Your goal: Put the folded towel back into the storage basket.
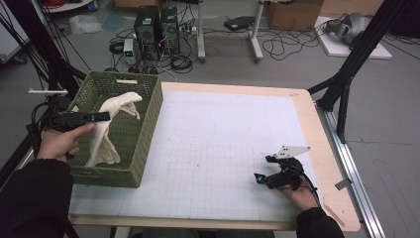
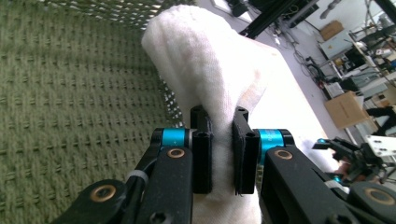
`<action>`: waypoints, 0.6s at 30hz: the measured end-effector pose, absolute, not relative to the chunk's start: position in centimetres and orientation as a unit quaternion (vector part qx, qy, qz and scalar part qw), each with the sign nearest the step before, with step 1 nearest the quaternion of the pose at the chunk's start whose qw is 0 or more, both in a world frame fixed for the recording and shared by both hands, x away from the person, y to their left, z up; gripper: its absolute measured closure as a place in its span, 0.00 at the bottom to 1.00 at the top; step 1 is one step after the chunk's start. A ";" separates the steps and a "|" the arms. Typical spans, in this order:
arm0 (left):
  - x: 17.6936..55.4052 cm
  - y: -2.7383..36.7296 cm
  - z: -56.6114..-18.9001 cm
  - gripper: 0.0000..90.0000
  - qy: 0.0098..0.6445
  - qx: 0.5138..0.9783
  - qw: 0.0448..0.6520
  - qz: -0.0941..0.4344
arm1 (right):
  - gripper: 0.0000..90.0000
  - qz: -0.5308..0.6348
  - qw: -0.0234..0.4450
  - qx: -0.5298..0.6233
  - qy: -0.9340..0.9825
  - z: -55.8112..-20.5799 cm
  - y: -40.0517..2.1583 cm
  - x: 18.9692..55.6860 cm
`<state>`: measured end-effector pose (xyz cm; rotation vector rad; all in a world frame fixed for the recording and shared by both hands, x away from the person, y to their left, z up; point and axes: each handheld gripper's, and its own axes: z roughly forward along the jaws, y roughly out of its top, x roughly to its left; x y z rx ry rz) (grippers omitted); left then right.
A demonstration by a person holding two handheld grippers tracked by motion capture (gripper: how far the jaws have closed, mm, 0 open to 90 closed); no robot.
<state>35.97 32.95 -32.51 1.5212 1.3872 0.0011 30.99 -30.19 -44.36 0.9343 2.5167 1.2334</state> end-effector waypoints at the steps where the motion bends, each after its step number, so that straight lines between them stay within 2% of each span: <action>1: 36.0 33.0 -32.8 0.90 0.580 0.633 0.513 0.001 | 0.13 0.416 0.094 0.314 0.848 -44.4 -30.2 31.0; 11: 37.0 33.0 -34.5 0.90 0.594 0.638 0.490 -0.004 | 0.13 0.413 0.094 0.315 0.850 -44.4 -30.1 31.0; 18: 37.7 32.9 -35.3 0.90 0.612 0.632 0.475 0.015 | 0.13 0.413 0.094 0.315 0.849 -44.4 -30.1 31.0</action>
